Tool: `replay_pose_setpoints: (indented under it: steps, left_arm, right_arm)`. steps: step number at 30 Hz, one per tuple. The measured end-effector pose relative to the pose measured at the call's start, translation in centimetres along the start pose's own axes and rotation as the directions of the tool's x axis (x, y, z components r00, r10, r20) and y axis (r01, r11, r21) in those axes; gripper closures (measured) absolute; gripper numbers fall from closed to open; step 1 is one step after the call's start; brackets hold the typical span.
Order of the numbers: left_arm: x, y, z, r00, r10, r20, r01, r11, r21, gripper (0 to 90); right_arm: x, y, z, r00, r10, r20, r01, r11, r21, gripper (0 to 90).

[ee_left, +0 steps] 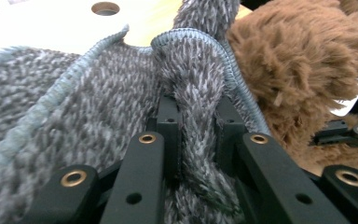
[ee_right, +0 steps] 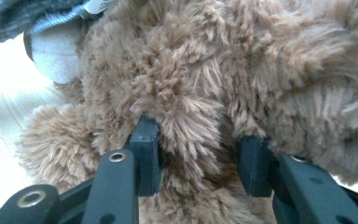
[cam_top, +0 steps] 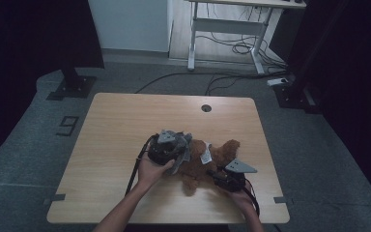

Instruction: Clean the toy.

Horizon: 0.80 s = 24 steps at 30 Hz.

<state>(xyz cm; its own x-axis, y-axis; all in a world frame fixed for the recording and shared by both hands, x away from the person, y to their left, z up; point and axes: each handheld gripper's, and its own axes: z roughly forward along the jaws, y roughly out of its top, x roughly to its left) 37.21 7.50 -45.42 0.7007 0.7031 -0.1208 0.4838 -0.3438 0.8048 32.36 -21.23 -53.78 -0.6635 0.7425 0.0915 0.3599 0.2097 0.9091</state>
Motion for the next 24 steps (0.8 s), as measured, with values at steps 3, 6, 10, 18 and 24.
replay_pose_setpoints:
  steps: [3, 6, 10, 18, 24]
  left_arm:
    - [0.7, -0.2, -1.0, 0.9999, -0.010, -0.012, 0.010, 0.9998, -0.020, 76.9]
    - [1.5, -0.6, -2.0, 0.9993, -0.021, -0.030, 0.020, 0.9992, -0.034, 76.9]
    - [3.5, -1.7, -3.3, 0.9954, -0.046, -0.084, 0.043, 0.9985, -0.033, 76.8]
    - [6.8, -4.8, -4.4, 0.9830, -0.127, -0.132, 0.132, 0.9909, 0.027, 76.6]
    - [6.1, -3.3, -5.7, 0.9863, -0.095, -0.135, 0.096, 0.9953, 0.003, 76.6]
  right_arm:
    - [0.0, 0.0, 0.0, 1.0000, 0.002, 0.001, -0.002, 1.000, 0.000, 56.3]
    - [-0.1, 0.0, 0.0, 1.0000, 0.004, -0.001, -0.004, 1.000, -0.002, 56.4]
    - [-0.1, 0.0, 0.0, 1.0000, 0.006, -0.002, -0.006, 1.000, -0.001, 56.3]
    - [-0.2, -0.1, 0.0, 0.9999, 0.015, -0.004, -0.015, 1.000, -0.003, 56.4]
    - [-0.3, -0.1, 0.0, 0.9998, 0.018, -0.007, -0.018, 1.000, -0.006, 56.4]
